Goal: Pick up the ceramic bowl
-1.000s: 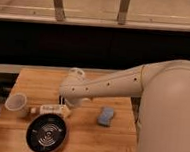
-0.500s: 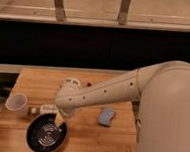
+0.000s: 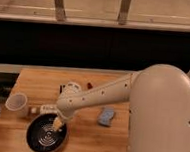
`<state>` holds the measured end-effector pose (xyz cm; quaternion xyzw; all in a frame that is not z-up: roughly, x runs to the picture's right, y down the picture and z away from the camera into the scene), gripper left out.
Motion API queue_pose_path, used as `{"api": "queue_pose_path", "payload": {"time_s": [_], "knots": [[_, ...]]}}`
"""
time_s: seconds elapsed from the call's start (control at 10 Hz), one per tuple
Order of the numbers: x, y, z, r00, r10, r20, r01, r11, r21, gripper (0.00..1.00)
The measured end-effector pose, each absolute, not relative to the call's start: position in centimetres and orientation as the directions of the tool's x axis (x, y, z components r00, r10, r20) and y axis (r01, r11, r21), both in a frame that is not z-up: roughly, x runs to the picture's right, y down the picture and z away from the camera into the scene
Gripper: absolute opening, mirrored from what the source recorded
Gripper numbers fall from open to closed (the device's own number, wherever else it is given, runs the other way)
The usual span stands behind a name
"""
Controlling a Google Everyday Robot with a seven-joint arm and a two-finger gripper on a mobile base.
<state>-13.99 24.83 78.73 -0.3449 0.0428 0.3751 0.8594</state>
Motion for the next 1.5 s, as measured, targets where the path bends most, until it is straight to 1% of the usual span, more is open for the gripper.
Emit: {"api": "queue_pose_path", "payload": {"time_s": [0.3,0.5,0.8,0.9,1.1,1.3,1.5], "knots": [[-14.2,27.0,78.0,0.707,0.618,-0.345,-0.684,0.473,-0.555,0.52],[-13.7,27.3,78.1,0.697,0.626,-0.350,-0.693,0.461,-0.555,0.29],[-13.3,27.0,78.2,0.679,0.642,-0.357,-0.707,0.438,-0.555,0.02],[-12.8,26.4,78.4,0.670,0.653,-0.352,-0.713,0.433,-0.552,0.00],[-11.5,24.5,79.1,0.638,0.687,-0.347,-0.738,0.418,-0.529,0.00],[-9.6,21.9,79.5,0.600,0.727,-0.335,-0.770,0.411,-0.488,0.00],[-6.9,18.1,78.5,0.550,0.771,-0.321,-0.814,0.410,-0.411,0.00]]}}
